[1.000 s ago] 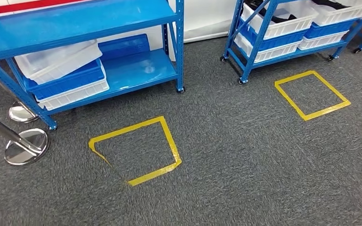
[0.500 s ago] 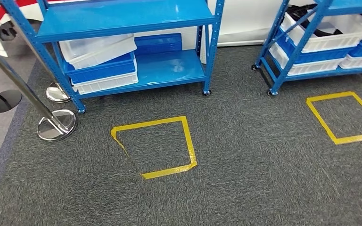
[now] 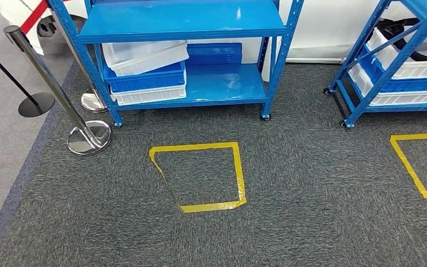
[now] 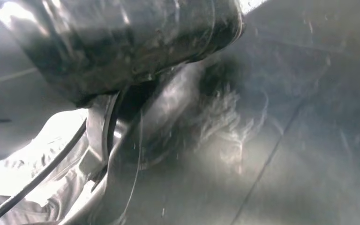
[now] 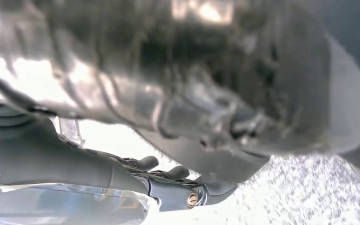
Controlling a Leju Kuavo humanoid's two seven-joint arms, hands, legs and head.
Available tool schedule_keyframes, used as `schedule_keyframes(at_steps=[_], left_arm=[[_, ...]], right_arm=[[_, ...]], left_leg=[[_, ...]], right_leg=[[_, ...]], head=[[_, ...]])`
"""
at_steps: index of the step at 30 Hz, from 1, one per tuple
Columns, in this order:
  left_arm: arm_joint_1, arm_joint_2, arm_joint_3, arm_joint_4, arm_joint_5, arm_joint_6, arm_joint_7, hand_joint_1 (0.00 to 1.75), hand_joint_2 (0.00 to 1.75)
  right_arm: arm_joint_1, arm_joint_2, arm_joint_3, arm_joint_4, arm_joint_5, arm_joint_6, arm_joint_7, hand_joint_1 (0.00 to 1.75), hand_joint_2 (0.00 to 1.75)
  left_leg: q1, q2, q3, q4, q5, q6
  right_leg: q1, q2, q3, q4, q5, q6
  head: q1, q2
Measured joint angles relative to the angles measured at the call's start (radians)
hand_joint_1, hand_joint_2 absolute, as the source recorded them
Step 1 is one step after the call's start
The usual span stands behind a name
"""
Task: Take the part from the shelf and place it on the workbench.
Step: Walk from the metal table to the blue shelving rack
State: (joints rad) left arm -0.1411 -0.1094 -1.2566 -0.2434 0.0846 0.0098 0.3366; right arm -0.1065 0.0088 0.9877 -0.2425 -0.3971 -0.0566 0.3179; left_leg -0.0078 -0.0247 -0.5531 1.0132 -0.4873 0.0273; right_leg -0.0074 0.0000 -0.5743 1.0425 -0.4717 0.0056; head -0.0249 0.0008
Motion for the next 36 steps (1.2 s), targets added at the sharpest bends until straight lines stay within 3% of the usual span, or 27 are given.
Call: schedule_keyframes(at_steps=[4,5,7,9,10,11,13,14,18,19,21,22,24,25,26,27,30,31,33,34,36], left_arm=[[0.0,0.001,0.0,0.0,-0.001,0.002,0.0,0.0,0.0],[0.0,0.001,0.0,0.0,-0.001,0.002,0.0,0.0,0.0],[-0.001,0.001,0.0,0.0,-0.001,0.003,-0.001,0.0,0.0],[-0.005,0.002,0.0,0.0,-0.001,0.003,-0.003,0.0,0.0],[-0.007,0.003,0.0,0.0,-0.001,0.002,-0.005,0.0,0.0],[-0.007,0.003,0.0,0.0,-0.002,-0.001,-0.006,0.0,0.0],[-0.005,0.003,0.0,0.0,-0.003,-0.006,-0.007,0.0,0.0],[-0.004,0.003,0.0,0.0,-0.003,-0.008,-0.008,0.0,0.0],[-0.001,0.003,0.0,0.0,-0.008,-0.01,-0.009,0.0,0.0],[0.0,0.003,0.0,0.0,-0.009,-0.01,-0.009,0.0,0.0],[0.002,0.002,0.0,0.0,-0.009,-0.011,-0.009,0.0,0.0],[0.003,0.002,0.0,0.0,-0.009,-0.011,-0.01,0.0,0.0],[0.004,0.002,0.0,0.0,-0.009,-0.012,-0.012,0.0,0.0],[0.005,0.002,0.0,0.0,-0.009,-0.012,-0.012,0.0,0.0],[0.007,0.002,0.0,0.0,-0.009,-0.012,-0.013,0.0,0.0],[0.008,0.002,0.0,0.0,-0.01,-0.012,-0.013,0.0,0.0],[0.013,0.002,0.0,0.0,-0.01,-0.012,-0.015,0.0,0.0],[0.013,0.002,0.0,0.0,-0.01,-0.011,-0.015,0.0,0.0],[0.009,0.002,0.0,0.0,-0.01,-0.01,-0.015,0.0,0.0],[0.007,0.001,0.0,0.0,-0.01,-0.01,-0.015,0.0,0.0],[0.002,-0.001,0.0,0.0,-0.011,-0.01,-0.016,0.0,0.0]], right_arm=[[0.002,0.0,-0.004,0.0,0.0,0.0,0.003,0.0,0.0],[0.002,-0.001,-0.005,-0.001,0.0,0.0,0.003,0.0,0.0],[0.001,-0.001,-0.007,-0.001,0.0,0.0,0.003,0.0,0.0],[0.002,-0.001,-0.008,-0.001,-0.001,0.0,0.003,0.0,0.0],[0.002,-0.001,-0.008,-0.001,-0.002,0.0,0.003,0.0,0.0],[0.003,-0.002,-0.008,-0.001,-0.003,0.001,0.004,0.0,0.0],[0.003,-0.001,-0.01,-0.001,-0.006,0.003,0.004,0.0,0.0],[0.001,-0.001,-0.011,-0.001,-0.006,0.004,0.004,0.0,0.0],[-0.003,0.0,-0.014,-0.003,-0.01,0.004,0.005,0.0,0.0],[-0.004,0.0,-0.014,-0.003,-0.01,0.004,0.004,0.0,0.0],[-0.005,-0.001,-0.014,-0.004,-0.011,0.004,-0.001,0.0,0.0],[-0.005,-0.001,-0.014,-0.004,-0.012,0.004,-0.006,0.0,0.0],[-0.002,-0.001,-0.014,-0.004,-0.014,0.002,-0.013,0.0,0.0],[0.0,-0.001,-0.014,-0.004,-0.014,0.001,-0.016,0.0,0.0],[0.003,-0.001,-0.014,-0.004,-0.014,0.001,-0.017,0.0,0.0],[0.005,-0.001,-0.014,-0.004,-0.015,0.0,-0.018,0.0,0.0],[0.011,-0.001,-0.014,-0.003,-0.014,-0.001,-0.018,0.0,0.0],[0.011,-0.001,-0.014,-0.003,-0.013,-0.002,-0.019,0.0,0.0],[0.006,-0.001,-0.014,-0.003,-0.007,-0.004,-0.024,0.0,0.0],[0.004,-0.001,-0.014,-0.003,-0.003,-0.006,-0.026,0.0,0.0],[0.0,-0.002,-0.014,-0.003,0.0,-0.009,-0.031,0.0,0.0]], left_leg=[[0.004,0.004,-0.004,0.026,-0.022,-0.022],[0.004,0.007,-0.025,0.067,-0.035,-0.028],[0.008,0.012,-0.103,0.191,-0.064,-0.035],[0.009,0.014,-0.173,0.274,-0.055,-0.037],[0.009,0.014,-0.185,0.266,-0.024,-0.036],[0.008,0.015,-0.178,0.222,0.025,-0.032],[0.003,0.019,-0.144,0.122,0.097,-0.02],[-0.002,0.021,-0.126,0.082,0.106,-0.013],[-0.007,0.018,-0.073,0.004,0.057,0.012],[-0.005,0.015,-0.054,-0.012,0.051,0.017],[-0.003,0.013,-0.01,-0.037,0.038,0.024],[-0.004,0.013,0.01,-0.045,0.029,0.027],[-0.003,0.01,0.051,-0.055,0.005,0.03],[-0.003,0.007,0.076,-0.058,-0.01,0.029],[-0.002,0.003,0.103,-0.06,-0.028,0.027],[-0.002,0.001,0.128,-0.061,-0.047,0.024],[-0.002,-0.003,0.182,-0.052,-0.11,0.012],[-0.002,-0.003,0.196,-0.047,-0.128,0.005],[0.002,-0.003,0.205,-0.019,-0.135,-0.006],[0.005,0.0,0.192,0.021,-0.119,-0.011],[0.009,0.007,0.112,0.151,-0.088,-0.02]], right_leg=[[-0.001,-0.001,0.026,-0.016,-0.015,-0.022],[-0.003,-0.002,0.037,-0.02,-0.02,-0.027],[-0.002,-0.004,0.056,-0.022,-0.034,-0.033],[-0.001,-0.007,0.082,-0.021,-0.056,-0.034],[-0.001,-0.007,0.098,-0.022,-0.068,-0.034],[-0.001,-0.006,0.117,-0.022,-0.082,-0.033],[-0.002,-0.005,0.145,-0.028,-0.106,-0.028],[-0.002,-0.005,0.153,-0.033,-0.116,-0.023],[0.0,-0.012,0.174,-0.049,-0.11,-0.001],[0.0,-0.01,0.169,-0.023,-0.1,0.002],[-0.002,-0.005,0.109,0.079,-0.096,0.004],[-0.002,-0.004,0.062,0.141,-0.111,0.005],[-0.002,-0.003,-0.034,0.227,-0.175,0.009],[-0.003,-0.003,-0.069,0.235,-0.203,0.013],[-0.005,-0.003,-0.094,0.216,-0.211,0.016],[-0.008,-0.003,-0.109,0.177,-0.185,0.018],[-0.01,-0.005,-0.128,0.042,0.042,0.012],[-0.007,-0.005,-0.128,0.025,0.09,0.006],[0.001,-0.005,-0.113,0.03,0.088,-0.011],[0.002,-0.003,-0.103,0.029,0.08,-0.019],[0.001,-0.003,-0.079,0.023,0.061,-0.033]], head=[[-0.004,0.0],[-0.006,0.0],[-0.012,0.0],[-0.012,0.0],[-0.012,0.0],[-0.012,0.0],[-0.01,0.0],[-0.01,0.0],[-0.013,0.0],[-0.012,0.0],[-0.009,0.0],[-0.008,0.0],[-0.008,0.0],[-0.007,0.0],[-0.007,0.0],[-0.007,0.0],[-0.006,0.0],[-0.006,0.0],[-0.006,0.0],[-0.005,0.0],[-0.005,0.0]])
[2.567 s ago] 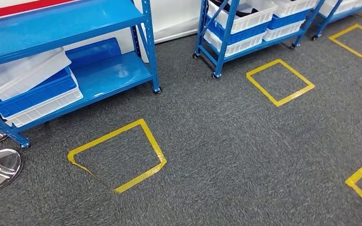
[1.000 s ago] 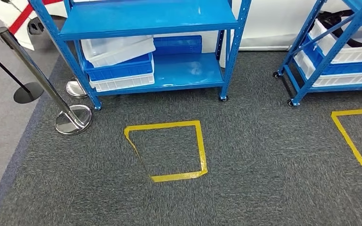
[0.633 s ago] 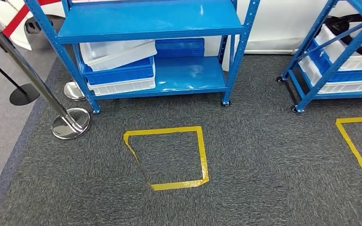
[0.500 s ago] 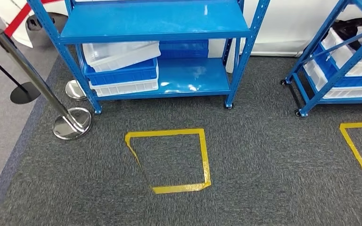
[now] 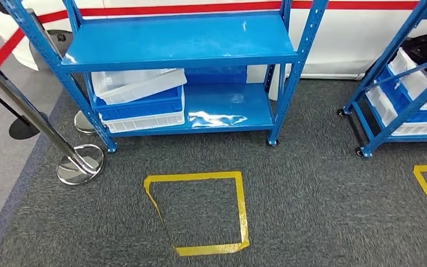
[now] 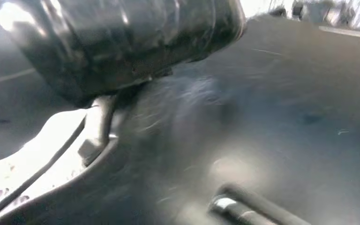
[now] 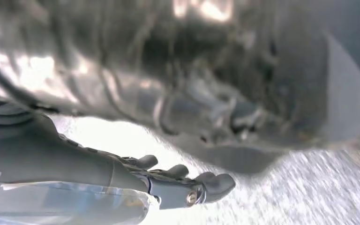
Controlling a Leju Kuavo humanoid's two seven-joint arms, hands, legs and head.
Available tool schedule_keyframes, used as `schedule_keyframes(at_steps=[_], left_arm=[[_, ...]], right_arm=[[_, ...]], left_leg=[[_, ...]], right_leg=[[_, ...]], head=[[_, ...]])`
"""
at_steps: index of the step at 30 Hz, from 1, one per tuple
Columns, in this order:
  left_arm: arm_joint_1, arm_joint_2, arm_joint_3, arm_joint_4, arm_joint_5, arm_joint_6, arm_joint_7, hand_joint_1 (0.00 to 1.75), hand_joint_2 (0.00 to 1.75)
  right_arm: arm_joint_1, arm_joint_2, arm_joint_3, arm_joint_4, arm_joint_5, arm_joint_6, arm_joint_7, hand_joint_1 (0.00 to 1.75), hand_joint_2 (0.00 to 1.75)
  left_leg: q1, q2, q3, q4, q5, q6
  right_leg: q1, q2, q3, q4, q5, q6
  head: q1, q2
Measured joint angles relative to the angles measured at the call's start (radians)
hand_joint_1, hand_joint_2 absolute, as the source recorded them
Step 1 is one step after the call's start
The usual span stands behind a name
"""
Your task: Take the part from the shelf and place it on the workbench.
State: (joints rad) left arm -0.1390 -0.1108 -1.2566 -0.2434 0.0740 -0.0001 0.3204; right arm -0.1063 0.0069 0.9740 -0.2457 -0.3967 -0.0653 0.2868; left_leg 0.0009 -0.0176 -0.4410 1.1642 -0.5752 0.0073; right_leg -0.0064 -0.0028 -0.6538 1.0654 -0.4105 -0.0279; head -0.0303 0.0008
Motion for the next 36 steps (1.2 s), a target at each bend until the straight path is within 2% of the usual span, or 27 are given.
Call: schedule_keyframes(at_steps=[1,2,3,4,5,6,7,9,10,11,14,15,17,19,20,21,22,23,24,25,26,28,31,32,34,35,36], left_arm=[[-0.001,-0.001,0.0,0.0,0.0,0.0,0.0,0.0,0.0],[-0.001,-0.001,0.0,0.0,0.0,0.0,-0.001,0.0,0.0],[-0.002,-0.001,0.0,0.0,-0.001,0.001,-0.001,0.0,0.0],[-0.003,-0.001,0.0,0.0,-0.001,0.001,-0.001,0.0,0.0],[-0.003,0.0,0.0,0.0,-0.001,0.001,-0.001,0.0,0.0],[-0.003,0.001,0.0,0.0,-0.001,0.001,-0.001,0.0,0.0],[-0.002,0.002,0.0,0.0,-0.001,0.001,0.0,0.0,0.0],[0.002,0.003,0.0,0.0,-0.002,0.001,0.0,0.0,0.0],[0.003,0.004,0.0,0.0,-0.002,0.001,-0.001,0.0,0.0],[0.003,0.004,0.0,0.001,-0.002,0.001,-0.001,0.0,0.0],[-0.003,0.001,0.0,0.001,-0.002,0.0,-0.002,0.0,0.0],[-0.003,0.0,0.0,0.001,-0.003,0.0,-0.002,0.0,0.0],[-0.002,-0.001,0.0,0.001,-0.003,0.0,-0.002,0.0,0.0],[-0.001,-0.001,0.0,0.001,-0.005,0.0,-0.002,0.0,0.0],[-0.001,-0.001,0.0,0.001,-0.007,-0.002,-0.002,0.0,0.0],[0.0,-0.001,0.0,0.001,-0.008,-0.003,-0.002,0.0,0.0],[0.001,-0.001,0.0,0.001,-0.008,-0.005,-0.003,0.0,0.0],[0.001,-0.001,0.0,0.001,-0.008,-0.006,-0.004,0.0,0.0],[0.002,-0.002,0.0,0.001,-0.008,-0.007,-0.006,0.0,0.0],[0.001,-0.002,0.0,0.001,-0.008,-0.008,-0.007,0.0,0.0],[0.0,-0.003,0.0,0.001,-0.008,-0.008,-0.008,0.0,0.0],[-0.002,-0.004,0.0,0.001,-0.008,-0.009,-0.009,0.0,0.0],[-0.002,-0.005,0.0,0.001,-0.008,-0.011,-0.009,0.0,0.0],[-0.003,-0.005,0.0,0.001,-0.008,-0.012,-0.01,0.0,0.0],[-0.006,-0.005,0.0,0.001,-0.008,-0.012,-0.01,0.0,0.0],[-0.008,-0.005,0.0,0.001,-0.008,-0.012,-0.011,0.0,0.0],[-0.01,-0.005,0.0,0.001,-0.008,-0.012,-0.011,0.0,0.0]], right_arm=[[-0.001,-0.001,0.0,0.0,0.0,-0.001,-0.002,0.0,0.0],[-0.001,-0.001,0.0,0.0,0.0,-0.001,-0.003,0.0,0.0],[-0.001,-0.001,0.0,0.0,0.0,-0.001,-0.004,0.0,0.0],[0.0,-0.001,0.0,0.0,0.0,-0.002,-0.006,0.0,0.0],[0.001,-0.001,0.0,0.0,0.0,-0.004,-0.01,0.0,0.0],[0.002,-0.001,0.0,0.0,0.0,-0.006,-0.016,0.0,0.0],[0.002,0.0,0.0,0.0,0.0,-0.009,-0.021,0.0,0.0],[0.002,0.002,0.0,0.0,-0.002,-0.011,-0.028,0.0,0.0],[0.001,0.003,0.0,0.0,-0.003,-0.011,-0.029,0.0,0.0],[0.0,0.003,0.0,0.0,-0.003,-0.012,-0.031,0.0,0.0],[-0.003,0.003,0.0,0.0,-0.004,-0.016,-0.035,0.0,0.0],[-0.004,0.003,0.0,0.0,-0.004,-0.017,-0.036,0.0,0.0],[-0.004,0.002,0.0,0.0,-0.004,-0.02,-0.037,0.0,0.0],[-0.004,0.002,0.0,0.0,-0.004,-0.022,-0.04,0.0,0.0],[-0.003,0.002,0.0,0.0,-0.003,-0.022,-0.042,0.0,0.0],[-0.003,0.002,0.0,0.0,-0.002,-0.023,-0.044,0.0,0.0],[-0.002,0.002,0.0,0.0,-0.001,-0.023,-0.046,0.0,0.0],[-0.002,0.002,0.0,0.0,-0.001,-0.023,-0.048,0.0,0.0],[-0.002,0.001,0.0,0.0,-0.001,-0.024,-0.048,0.0,0.0],[-0.003,0.001,0.0,0.0,-0.001,-0.024,-0.049,0.0,0.0],[-0.003,0.001,0.0,0.0,-0.001,-0.024,-0.05,0.0,0.0],[-0.005,0.0,0.0,0.0,-0.001,-0.025,-0.053,0.0,0.0],[-0.004,0.0,0.0,0.0,0.001,-0.028,-0.057,0.0,0.0],[-0.004,0.0,0.001,0.0,0.001,-0.029,-0.059,0.0,0.0],[-0.006,-0.001,0.001,0.0,0.001,-0.03,-0.062,0.0,0.0],[-0.006,-0.001,0.001,0.0,0.001,-0.03,-0.062,0.0,0.0],[-0.006,-0.001,0.001,0.0,0.001,-0.03,-0.062,0.0,0.0]], left_leg=[[0.001,0.004,-0.051,0.067,-0.005,-0.004],[0.001,0.005,-0.1,0.116,-0.035,-0.007],[0.001,0.006,-0.139,0.144,-0.077,-0.007],[0.001,0.006,-0.169,0.149,-0.12,-0.006],[0.001,0.006,-0.19,0.134,-0.148,-0.004],[0.0,0.007,-0.202,0.1,-0.145,0.0],[-0.003,0.007,-0.208,0.048,-0.104,0.005],[-0.012,0.008,-0.215,-0.054,0.043,0.017],[-0.016,0.008,-0.216,-0.083,0.103,0.023],[-0.019,0.007,-0.217,-0.094,0.134,0.026],[-0.013,0.004,-0.201,-0.108,0.138,0.034],[-0.011,0.005,-0.191,-0.118,0.136,0.038],[-0.01,0.007,-0.17,-0.131,0.128,0.047],[-0.01,0.006,-0.156,-0.134,0.115,0.053],[-0.011,0.005,-0.148,-0.134,0.108,0.054],[-0.011,0.003,-0.137,-0.134,0.099,0.054],[-0.011,0.0,-0.124,-0.134,0.09,0.054],[-0.011,-0.002,-0.109,-0.134,0.08,0.052],[-0.012,-0.003,-0.097,-0.134,0.07,0.05],[-0.013,-0.004,-0.089,-0.133,0.061,0.045],[-0.014,-0.005,-0.086,-0.132,0.055,0.041],[-0.015,-0.006,-0.085,-0.133,0.049,0.032],[-0.015,-0.001,-0.095,-0.11,0.03,0.015],[-0.014,0.002,-0.114,-0.071,0.011,0.008],[-0.009,0.005,-0.184,0.054,-0.033,-0.002],[-0.007,0.006,-0.219,0.109,-0.044,-0.005],[-0.006,0.007,-0.238,0.14,-0.05,-0.007]], right_leg=[[0.0,0.0,0.012,-0.003,-0.011,-0.005],[0.0,0.001,0.027,-0.006,-0.022,-0.007],[0.0,0.002,0.042,-0.008,-0.034,-0.008],[0.0,0.003,0.06,-0.009,-0.048,-0.007],[0.0,0.004,0.08,-0.01,-0.062,-0.007],[0.0,0.006,0.1,-0.01,-0.076,-0.006],[0.0,0.007,0.12,-0.011,-0.091,-0.005],[0.003,0.011,0.146,-0.009,-0.116,0.002],[0.004,0.012,0.152,-0.007,-0.127,0.007],[0.006,0.014,0.155,-0.008,-0.136,0.013],[0.007,0.014,0.167,-0.017,-0.153,0.028],[0.007,0.013,0.163,-0.003,-0.163,0.032],[0.005,0.01,0.118,0.083,-0.2,0.041],[0.005,0.009,0.032,0.21,-0.236,0.046],[0.005,0.009,-0.003,0.249,-0.233,0.047],[0.004,0.009,-0.025,0.256,-0.21,0.048],[0.005,0.009,-0.026,0.224,-0.167,0.046],[0.005,0.009,-0.013,0.163,-0.111,0.043],[0.006,0.01,0.006,0.102,-0.067,0.039],[0.008,0.01,0.025,0.047,-0.04,0.034],[0.01,0.011,0.038,0.014,-0.031,0.027],[0.013,0.013,0.047,-0.006,-0.042,0.017],[0.005,0.011,0.06,-0.021,-0.044,0.004],[0.003,0.009,0.065,-0.025,-0.046,0.0],[0.002,0.006,0.073,-0.027,-0.054,-0.006],[0.002,0.005,0.078,-0.027,-0.058,-0.007],[0.002,0.004,0.08,-0.027,-0.061,-0.007]], head=[[0.0,0.0],[-0.001,0.0],[-0.001,0.0],[-0.001,0.0],[-0.001,0.0],[-0.001,0.0],[-0.001,0.0],[-0.001,0.0],[-0.001,0.0],[0.0,0.0],[0.001,0.0],[0.001,0.0],[0.002,0.0],[0.001,0.0],[0.002,0.0],[0.002,0.0],[0.002,0.0],[0.002,0.0],[0.001,0.0],[0.001,0.0],[0.001,0.0],[-0.002,0.0],[-0.004,0.0],[-0.006,0.0],[-0.008,0.0],[-0.008,0.0],[-0.008,0.0]])
